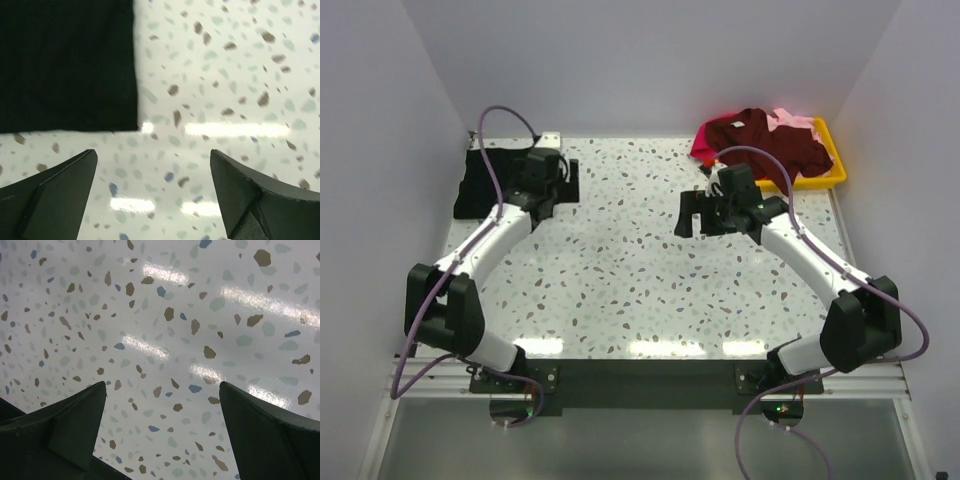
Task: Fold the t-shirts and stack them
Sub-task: Neatly place the folded tshirt to the corner
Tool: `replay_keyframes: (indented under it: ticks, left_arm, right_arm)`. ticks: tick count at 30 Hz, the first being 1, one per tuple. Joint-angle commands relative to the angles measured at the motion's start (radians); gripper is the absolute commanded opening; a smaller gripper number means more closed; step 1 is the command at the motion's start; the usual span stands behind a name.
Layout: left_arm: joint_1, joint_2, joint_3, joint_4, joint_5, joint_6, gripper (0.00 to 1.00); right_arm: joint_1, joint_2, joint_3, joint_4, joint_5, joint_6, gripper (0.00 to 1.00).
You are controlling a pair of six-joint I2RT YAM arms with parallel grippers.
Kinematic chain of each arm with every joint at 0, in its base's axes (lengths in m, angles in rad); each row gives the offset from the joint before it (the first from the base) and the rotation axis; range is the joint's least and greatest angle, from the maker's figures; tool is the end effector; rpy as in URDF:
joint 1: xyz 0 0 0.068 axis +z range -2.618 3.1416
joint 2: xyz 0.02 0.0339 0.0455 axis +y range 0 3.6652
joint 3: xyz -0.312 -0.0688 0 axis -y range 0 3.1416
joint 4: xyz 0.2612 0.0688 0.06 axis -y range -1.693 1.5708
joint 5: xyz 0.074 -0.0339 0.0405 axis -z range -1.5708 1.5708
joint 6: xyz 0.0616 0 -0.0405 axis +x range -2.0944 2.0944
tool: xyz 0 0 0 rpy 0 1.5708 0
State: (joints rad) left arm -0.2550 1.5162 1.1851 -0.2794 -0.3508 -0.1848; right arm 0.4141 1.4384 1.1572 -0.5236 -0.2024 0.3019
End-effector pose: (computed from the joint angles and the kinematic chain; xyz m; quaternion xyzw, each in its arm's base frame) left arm 0.3707 -0.0747 0.3213 -0.0499 0.8756 0.0518 0.4776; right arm 0.3059 0.1480 0.3111 -0.0894 0.9192 0.2180 0.3154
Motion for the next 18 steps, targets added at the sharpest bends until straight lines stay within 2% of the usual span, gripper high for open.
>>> replay_keyframes:
  ticks: [1,5,11,18]
  left_arm:
    - [-0.116,-0.088,-0.083,-0.01,-0.056,-0.116,1.0]
    - [-0.287,-0.128,-0.153,-0.038,-0.065,-0.223,1.0]
    - [-0.479,-0.162,-0.243,-0.053,-0.066,-0.352,1.0]
    - [-0.599,-0.249,-0.298,-0.043,-0.092,-0.424,1.0]
  right_arm:
    - [-0.001,-0.059,-0.062,0.01,0.073,0.002,0.99]
    - [-0.003,-0.098,-0.117,0.011,0.11,0.014,0.99]
    - [-0.003,-0.156,-0.177,0.019,0.161,0.031,0.99]
    - [-0.003,-0.2,-0.221,0.025,0.179,0.039,0.99]
